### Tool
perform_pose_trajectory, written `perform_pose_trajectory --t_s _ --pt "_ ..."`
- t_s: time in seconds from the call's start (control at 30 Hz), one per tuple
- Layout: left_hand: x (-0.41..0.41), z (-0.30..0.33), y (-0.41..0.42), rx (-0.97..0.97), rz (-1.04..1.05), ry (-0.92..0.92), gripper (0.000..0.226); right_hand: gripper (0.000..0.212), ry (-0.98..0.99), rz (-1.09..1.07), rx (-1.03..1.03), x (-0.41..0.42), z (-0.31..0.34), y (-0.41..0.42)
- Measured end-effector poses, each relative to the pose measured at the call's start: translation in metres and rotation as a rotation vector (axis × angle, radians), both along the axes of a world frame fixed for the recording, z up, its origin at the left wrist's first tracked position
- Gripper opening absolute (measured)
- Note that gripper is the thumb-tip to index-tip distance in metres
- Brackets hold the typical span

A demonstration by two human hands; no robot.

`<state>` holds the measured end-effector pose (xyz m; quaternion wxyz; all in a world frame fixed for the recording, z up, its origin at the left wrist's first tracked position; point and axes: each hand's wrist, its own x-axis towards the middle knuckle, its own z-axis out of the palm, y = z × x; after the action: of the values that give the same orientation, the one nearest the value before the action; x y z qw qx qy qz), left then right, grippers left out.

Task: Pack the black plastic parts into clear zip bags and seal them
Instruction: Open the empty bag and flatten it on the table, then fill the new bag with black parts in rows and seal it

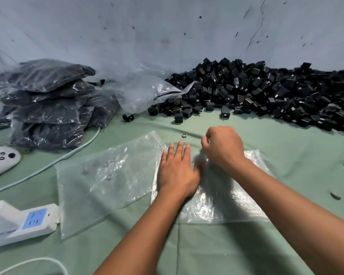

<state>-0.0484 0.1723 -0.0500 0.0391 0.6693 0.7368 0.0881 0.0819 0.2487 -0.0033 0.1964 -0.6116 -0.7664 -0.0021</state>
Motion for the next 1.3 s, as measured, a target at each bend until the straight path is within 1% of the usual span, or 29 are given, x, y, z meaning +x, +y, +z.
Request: perform_pose_trajectory --t_s 0.07,0.1,0.13,0.23,0.27,0.33,0.4,0.47,0.5,0.63,0.73,0.8,0.93,1.0,1.07,1.1,1.13,1.2,1.3 --pt "0.0 -0.001 0.001 0.032 0.003 -0.016 0.073 0.028 0.004 0.143 0.002 -0.03 0.008 0.03" --pt "0.001 -0.001 0.001 0.049 0.001 -0.015 0.072 0.029 -0.025 0.216 -0.01 -0.044 0.009 0.045" --pt "0.001 -0.001 0.0 0.066 -0.005 -0.01 0.071 0.034 -0.068 0.275 -0.027 -0.054 0.008 0.059" --pt "0.001 -0.004 -0.001 0.09 -0.009 -0.018 0.072 0.06 -0.211 0.382 -0.129 -0.074 0.004 0.095" --pt "0.001 -0.005 -0.002 0.092 -0.009 -0.018 0.074 0.063 -0.253 0.401 -0.167 -0.078 0.002 0.103" --pt "0.001 -0.006 -0.001 0.095 -0.006 -0.019 0.077 0.056 -0.3 0.417 -0.178 -0.084 -0.003 0.111" --pt "0.001 -0.006 -0.001 0.095 0.006 -0.029 0.077 0.045 -0.267 0.411 -0.12 -0.086 -0.007 0.11" --pt "0.001 -0.005 0.0 0.091 0.006 -0.026 0.075 0.037 -0.177 0.367 -0.065 -0.078 -0.008 0.104" --pt "0.002 -0.006 0.0 0.085 0.002 -0.017 0.074 0.036 -0.102 0.325 -0.046 -0.07 -0.008 0.098" --pt "0.003 -0.006 0.0 0.062 -0.001 -0.013 0.076 0.037 0.36 0.095 0.015 -0.013 0.001 0.064" --pt "0.005 -0.005 -0.001 0.031 -0.014 -0.019 0.08 0.026 0.592 -0.032 0.074 0.051 0.005 0.023" --pt "0.004 -0.002 -0.002 0.013 -0.019 -0.012 0.082 0.024 0.677 -0.068 0.081 0.09 0.004 -0.006" --pt "0.009 0.013 -0.001 -0.04 -0.002 0.042 0.08 0.03 0.78 -0.111 0.013 0.146 -0.013 -0.045" --pt "0.025 0.021 0.0 0.054 0.053 0.064 0.07 0.03 0.875 -0.125 -0.043 0.154 -0.023 -0.048" --pt "0.059 0.03 -0.001 0.219 0.057 -0.03 0.049 0.028 0.92 -0.127 -0.053 0.154 -0.028 -0.045" --pt "0.079 0.034 0.0 0.279 0.027 -0.11 0.04 0.027 0.916 -0.122 -0.045 0.153 -0.03 -0.043" --pt "0.1 0.037 0.0 0.294 -0.012 -0.185 0.034 0.025 0.921 -0.113 -0.038 0.152 -0.03 -0.041" --pt "0.136 0.039 0.004 0.225 -0.073 -0.267 0.039 0.024 0.95 -0.103 -0.044 0.153 -0.032 -0.038" --pt "0.165 0.031 0.008 0.094 -0.048 -0.246 0.063 0.029 1.023 -0.119 -0.073 0.157 -0.035 -0.035"
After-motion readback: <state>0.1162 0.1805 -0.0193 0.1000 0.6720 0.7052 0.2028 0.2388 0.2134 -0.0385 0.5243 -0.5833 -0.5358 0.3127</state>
